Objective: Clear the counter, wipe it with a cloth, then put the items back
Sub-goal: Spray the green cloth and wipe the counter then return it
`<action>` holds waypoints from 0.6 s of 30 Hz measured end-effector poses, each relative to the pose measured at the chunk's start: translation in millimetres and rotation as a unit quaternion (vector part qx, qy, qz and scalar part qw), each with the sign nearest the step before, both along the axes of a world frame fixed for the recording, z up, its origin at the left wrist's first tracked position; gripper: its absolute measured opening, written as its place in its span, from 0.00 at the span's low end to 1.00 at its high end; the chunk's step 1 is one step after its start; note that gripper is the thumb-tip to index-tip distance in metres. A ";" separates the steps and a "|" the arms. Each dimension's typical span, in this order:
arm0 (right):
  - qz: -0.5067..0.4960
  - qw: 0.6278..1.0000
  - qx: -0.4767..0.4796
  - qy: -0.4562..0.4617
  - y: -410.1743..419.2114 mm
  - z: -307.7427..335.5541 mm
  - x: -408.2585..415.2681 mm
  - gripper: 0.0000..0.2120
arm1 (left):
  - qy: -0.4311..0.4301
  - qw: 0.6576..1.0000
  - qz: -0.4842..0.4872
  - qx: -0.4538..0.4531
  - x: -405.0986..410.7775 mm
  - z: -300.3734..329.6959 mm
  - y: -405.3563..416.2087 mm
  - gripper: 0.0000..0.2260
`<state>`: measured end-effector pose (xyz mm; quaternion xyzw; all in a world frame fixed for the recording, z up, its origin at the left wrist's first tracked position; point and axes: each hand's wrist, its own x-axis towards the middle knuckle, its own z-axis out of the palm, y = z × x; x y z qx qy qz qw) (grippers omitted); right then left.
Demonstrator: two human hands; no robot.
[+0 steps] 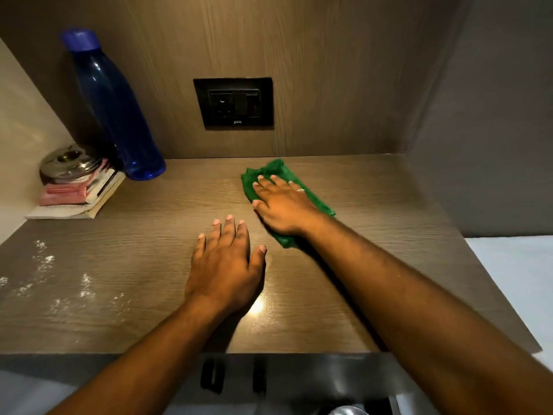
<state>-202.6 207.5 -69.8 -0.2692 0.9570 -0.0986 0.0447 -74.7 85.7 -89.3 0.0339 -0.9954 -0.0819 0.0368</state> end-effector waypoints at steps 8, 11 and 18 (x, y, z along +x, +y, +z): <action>-0.232 0.972 0.025 0.008 157.9 -4.6 13.6 0.29 | -0.009 1.000 -0.001 0.000 -1.9 -2.3 -1.5 0.31; -0.352 0.936 0.020 0.016 163.1 -7.0 26.7 0.30 | -0.005 1.000 -0.001 -0.002 -2.9 -4.2 -1.3 0.31; -0.274 0.962 -0.003 0.004 59.8 -7.5 92.3 0.32 | -0.003 1.000 0.000 -0.009 -4.6 -7.5 -3.6 0.33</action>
